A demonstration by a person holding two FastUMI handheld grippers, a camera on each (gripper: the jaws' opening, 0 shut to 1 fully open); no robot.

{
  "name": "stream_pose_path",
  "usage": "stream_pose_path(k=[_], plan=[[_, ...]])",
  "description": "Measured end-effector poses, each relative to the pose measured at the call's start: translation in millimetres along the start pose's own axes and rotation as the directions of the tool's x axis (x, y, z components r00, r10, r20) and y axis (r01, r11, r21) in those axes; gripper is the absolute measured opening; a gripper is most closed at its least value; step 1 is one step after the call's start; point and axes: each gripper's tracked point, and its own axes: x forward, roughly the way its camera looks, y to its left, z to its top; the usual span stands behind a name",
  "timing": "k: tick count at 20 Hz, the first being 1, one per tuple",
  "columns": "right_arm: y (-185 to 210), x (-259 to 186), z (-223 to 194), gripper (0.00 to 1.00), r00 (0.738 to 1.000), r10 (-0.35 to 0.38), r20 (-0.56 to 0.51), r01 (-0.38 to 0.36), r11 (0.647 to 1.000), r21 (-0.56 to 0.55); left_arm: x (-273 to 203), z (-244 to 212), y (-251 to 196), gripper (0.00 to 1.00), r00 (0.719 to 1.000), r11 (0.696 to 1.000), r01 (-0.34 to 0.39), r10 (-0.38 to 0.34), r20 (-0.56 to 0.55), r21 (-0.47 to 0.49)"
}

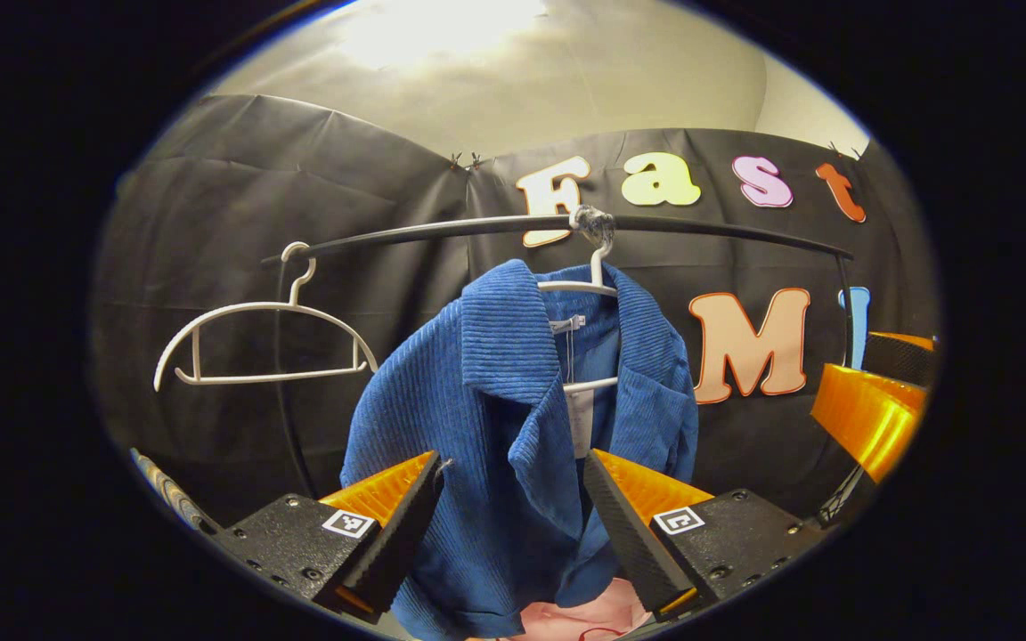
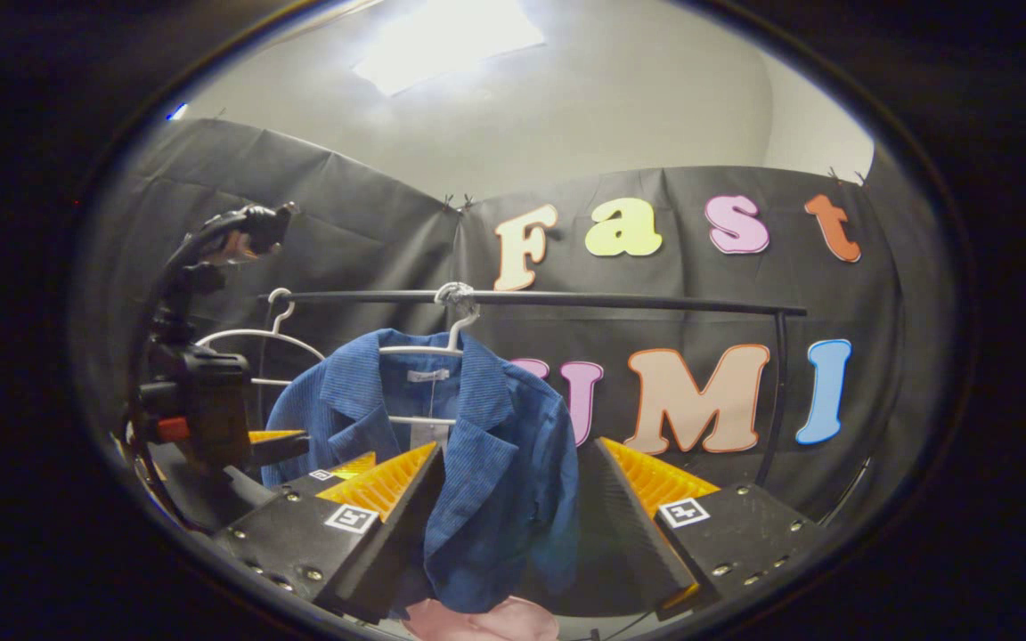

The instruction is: Grasp the clothes on the hanger with both hands and then place them into the laundry hamper below.

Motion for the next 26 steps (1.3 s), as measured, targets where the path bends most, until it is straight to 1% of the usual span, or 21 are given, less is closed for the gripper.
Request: stream_pose_path(k=[7, 8, 9, 11, 12, 14, 17, 20, 21, 22, 23, 24, 25, 26], plan=[[-5.7, 8.4, -8.2, 0.99, 1.000, -0.010, -0.003, 0.010, 1.000, 0.008, 20.5, -12.2, 7.0, 0.98, 0.998, 0.998, -0.053, 0.053, -0.018, 0.032], [-6.2, 10.4, -9.8, 0.94, 1.000, -0.012, -0.001, 0.012, 1.000, 0.007, 27.2, -12.4, 8.7, 0.98, 0.998, 0.998, -0.061, 0.061, -0.016, 0.034], [-6.4, 12.6, -10.0, 0.94, 1.000, -0.013, 0.001, 0.013, 1.000, 0.006, 33.6, -11.6, 9.8, 0.98, 0.998, 0.997, -0.066, 0.066, -0.013, 0.038], [-4.5, 16.9, -10.9, 0.94, 1.000, -0.015, 0.009, 0.015, 1.000, 0.004, 42.8, -11.5, 11.6, 0.94, 0.997, 0.996, -0.071, 0.072, -0.009, 0.056], [-3.7, 19.9, -12.2, 0.99, 1.000, -0.014, 0.009, 0.014, 1.000, 0.004, 46.8, -12.5, 12.5, 0.90, 0.998, 0.996, -0.068, 0.068, -0.007, 0.065], [-2.9, 24.9, -14.9, 0.99, 1.000, -0.012, 0.006, 0.012, 1.000, 0.001, 51.4, -10.7, 16.0, 0.76, 0.998, 0.996, -0.060, 0.060, -0.002, 0.064], [-0.1, 35.7, -18.9, 0.99, 1.000, -0.004, 0.002, 0.004, 1.000, -0.006, 56.6, -13.0, 25.3, 0.54, 0.999, 0.998, -0.051, 0.051, -0.005, 0.032], [7.3, 48.3, -27.3, 0.99, 1.000, 0.014, -0.016, -0.014, 1.000, -0.001, 60.5, -14.2, 30.7, 0.29, 0.999, 0.999, -0.038, 0.039, -0.006, 0.013], [10.8, 53.6, -30.5, 0.99, 0.999, 0.023, -0.023, -0.023, 1.000, 0.004, 60.0, -14.4, 32.4, 0.24, 0.999, 0.999, -0.036, 0.037, -0.008, 0.009], [14.3, 58.7, -34.7, 0.99, 0.999, 0.031, -0.030, -0.031, 0.999, 0.010, 59.8, -14.6, 34.0, 0.14, 0.999, 0.999, -0.034, 0.034, -0.010, 0.008], [17.6, 64.5, -38.2, 0.99, 0.999, 0.036, -0.038, -0.035, 0.999, 0.016, 60.0, -14.2, 34.9, 0.09, 1.000, 1.000, -0.028, 0.028, -0.010, 0.005], [20.0, 70.3, -43.6, 0.99, 0.998, 0.035, -0.047, -0.034, 0.999, 0.023, 59.4, -13.7, 33.7, 0.07, 1.000, 1.000, -0.021, 0.021, -0.013, 0.002], [22.2, 76.7, -49.6, 0.95, 0.998, 0.033, -0.062, -0.031, 0.999, 0.034, 57.7, -13.4, 34.0, 0.02, 1.000, 1.000, -0.012, 0.012, -0.014, 0.002], [23.4, 84.9, -56.4, 0.95, 0.997, 0.031, -0.075, -0.028, 0.998, 0.048, 56.4, -12.7, 33.4, 0.00, 1.000, 1.000, -0.003, 0.003, -0.016, 0.003]])
